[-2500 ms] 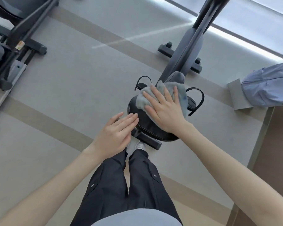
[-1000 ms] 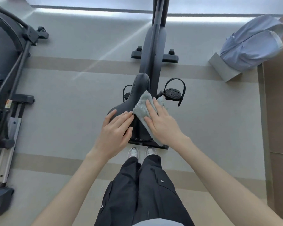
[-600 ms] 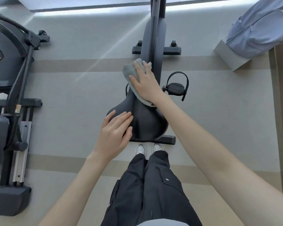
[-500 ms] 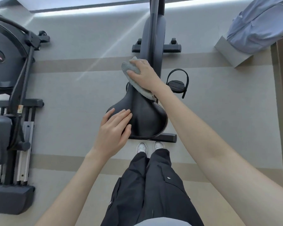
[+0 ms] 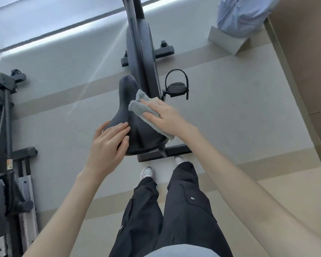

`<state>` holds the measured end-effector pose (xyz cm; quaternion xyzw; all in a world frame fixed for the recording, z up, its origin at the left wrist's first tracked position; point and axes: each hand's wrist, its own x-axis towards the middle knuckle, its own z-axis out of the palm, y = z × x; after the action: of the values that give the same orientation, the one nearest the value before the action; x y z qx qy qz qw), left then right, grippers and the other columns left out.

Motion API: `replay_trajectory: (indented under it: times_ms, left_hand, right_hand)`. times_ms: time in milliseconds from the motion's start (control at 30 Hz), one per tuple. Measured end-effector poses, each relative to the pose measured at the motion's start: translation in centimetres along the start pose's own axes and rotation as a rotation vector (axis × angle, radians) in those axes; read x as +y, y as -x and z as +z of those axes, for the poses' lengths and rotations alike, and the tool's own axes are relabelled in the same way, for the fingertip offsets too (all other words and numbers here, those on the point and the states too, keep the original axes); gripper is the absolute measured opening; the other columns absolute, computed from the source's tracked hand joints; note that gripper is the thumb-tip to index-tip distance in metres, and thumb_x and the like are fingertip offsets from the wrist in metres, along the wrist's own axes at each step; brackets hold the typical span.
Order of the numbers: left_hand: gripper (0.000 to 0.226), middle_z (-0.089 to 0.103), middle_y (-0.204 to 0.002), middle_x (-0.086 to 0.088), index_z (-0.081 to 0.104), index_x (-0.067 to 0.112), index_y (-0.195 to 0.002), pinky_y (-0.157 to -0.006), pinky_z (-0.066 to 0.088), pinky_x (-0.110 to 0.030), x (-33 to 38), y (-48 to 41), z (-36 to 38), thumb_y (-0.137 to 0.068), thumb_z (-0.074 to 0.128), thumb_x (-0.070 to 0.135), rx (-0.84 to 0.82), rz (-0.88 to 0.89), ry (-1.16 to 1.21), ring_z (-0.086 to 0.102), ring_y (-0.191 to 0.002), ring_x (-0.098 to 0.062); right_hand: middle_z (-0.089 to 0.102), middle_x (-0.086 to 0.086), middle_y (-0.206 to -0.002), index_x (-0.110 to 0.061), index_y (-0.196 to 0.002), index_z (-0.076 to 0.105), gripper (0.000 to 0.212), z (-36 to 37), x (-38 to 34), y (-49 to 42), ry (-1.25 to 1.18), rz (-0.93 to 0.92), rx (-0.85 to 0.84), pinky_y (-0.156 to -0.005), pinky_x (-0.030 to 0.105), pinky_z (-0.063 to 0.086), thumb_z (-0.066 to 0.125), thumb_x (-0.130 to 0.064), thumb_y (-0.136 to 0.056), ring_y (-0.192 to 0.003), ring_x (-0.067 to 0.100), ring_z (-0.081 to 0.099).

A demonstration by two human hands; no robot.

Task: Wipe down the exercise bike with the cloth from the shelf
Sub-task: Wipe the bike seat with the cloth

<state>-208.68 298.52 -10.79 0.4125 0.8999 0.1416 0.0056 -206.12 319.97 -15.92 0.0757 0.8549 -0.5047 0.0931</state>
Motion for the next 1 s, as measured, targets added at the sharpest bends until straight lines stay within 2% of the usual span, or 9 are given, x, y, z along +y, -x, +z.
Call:
replay_trajectory:
  times_ms: [100, 200, 267, 433, 500, 567, 633, 933, 1000]
  left_hand:
    - [0.032, 0.07, -0.111, -0.009, 0.072, 0.002, -0.102, -0.109, 0.031, -0.039, -0.9, -0.3, -0.3, -0.094, 0.045, 0.017, -0.007, 0.087, 0.017, 0.066, -0.102, -0.022]
    - [0.032, 0.07, -0.11, -0.008, 0.072, 0.003, -0.102, -0.108, 0.032, -0.041, -2.0, -0.5, -0.5, -0.094, 0.046, 0.017, -0.022, 0.164, 0.058, 0.065, -0.103, -0.022]
    - [0.033, 0.069, -0.113, -0.008, 0.071, 0.003, -0.105, -0.108, 0.032, -0.042, -3.1, -0.5, -0.5, -0.095, 0.044, 0.019, -0.04, 0.232, 0.094, 0.064, -0.105, -0.022]
    - [0.036, 0.065, -0.12, -0.008, 0.067, 0.004, -0.114, -0.108, 0.031, -0.043, -5.5, -0.7, -0.4, -0.096, 0.042, 0.021, -0.096, 0.402, 0.131, 0.06, -0.112, -0.023]
    - [0.036, 0.065, -0.122, -0.008, 0.066, 0.004, -0.116, -0.108, 0.028, -0.041, -6.0, -0.8, -0.3, -0.096, 0.042, 0.022, -0.119, 0.441, 0.141, 0.058, -0.114, -0.023]
    - [0.035, 0.064, -0.122, -0.008, 0.066, 0.005, -0.116, -0.108, 0.027, -0.039, -6.5, -0.9, -0.4, -0.095, 0.042, 0.021, -0.127, 0.474, 0.149, 0.058, -0.114, -0.023]
    - [0.035, 0.064, -0.122, -0.008, 0.066, 0.005, -0.116, -0.108, 0.027, -0.037, -7.0, -1.3, -0.4, -0.095, 0.042, 0.021, -0.14, 0.516, 0.157, 0.057, -0.114, -0.022]
    - [0.034, 0.066, -0.12, -0.005, 0.066, 0.005, -0.116, -0.11, 0.028, -0.041, -8.2, -3.4, -1.1, -0.096, 0.042, 0.02, -0.209, 0.684, 0.118, 0.058, -0.114, -0.021]
    - [0.034, 0.066, -0.12, -0.005, 0.067, 0.005, -0.116, -0.11, 0.026, -0.038, -8.4, -3.8, -1.1, -0.096, 0.043, 0.02, -0.224, 0.699, 0.134, 0.058, -0.114, -0.021]
  right_hand:
    - [0.049, -0.002, -0.13, -0.029, -0.127, 0.053, 0.032, 1.3, 0.0, 2.1, -0.081, 0.02, 0.216, -0.094, 0.039, 0.043, 0.046, -0.035, -0.097, -0.11, 0.016, 0.051]
    - [0.046, 0.003, -0.137, -0.016, -0.124, 0.056, 0.032, 3.5, -0.2, 3.4, -0.118, 0.084, 0.467, -0.101, 0.037, 0.038, 0.047, -0.028, -0.097, -0.12, 0.022, 0.047]
    - [0.044, 0.01, -0.138, -0.009, -0.124, 0.055, 0.033, 5.4, -0.7, 3.8, -0.11, 0.14, 0.634, -0.106, 0.036, 0.034, 0.045, -0.025, -0.097, -0.124, 0.027, 0.043]
    - [0.023, 0.016, -0.151, -0.008, -0.136, 0.042, 0.041, 11.7, -3.6, 4.4, -0.166, 0.297, 1.05, -0.106, 0.011, 0.009, 0.037, -0.023, -0.099, -0.138, 0.022, 0.02]
    - [0.015, 0.02, -0.153, -0.005, -0.14, 0.037, 0.045, 14.8, -5.4, 4.0, -0.156, 0.35, 1.162, -0.112, 0.015, 0.012, 0.037, -0.023, -0.099, -0.143, 0.027, 0.015]
    - [0.009, 0.025, -0.153, -0.001, -0.142, 0.033, 0.049, 17.3, -7.0, 3.4, -0.107, 0.397, 1.212, -0.116, 0.033, 0.021, 0.038, -0.024, -0.099, -0.143, 0.033, 0.014]
    - [0.008, 0.026, -0.153, -0.001, -0.143, 0.031, 0.05, 17.9, -7.6, 2.9, -0.106, 0.418, 1.226, -0.115, 0.04, 0.023, 0.039, -0.025, -0.1, -0.143, 0.035, 0.013]
    - [0.032, 0.008, -0.149, -0.012, -0.135, 0.047, 0.039, 9.7, -3.4, 2.5, -0.409, 0.434, 1.156, -0.1, 0.01, 0.015, 0.039, -0.027, -0.1, -0.136, 0.011, 0.023]
    - [0.039, 0.006, -0.144, -0.011, -0.133, 0.05, 0.039, 8.7, -2.7, 2.3, -0.471, 0.455, 1.126, -0.098, 0.009, 0.017, 0.041, -0.028, -0.099, -0.133, 0.01, 0.031]
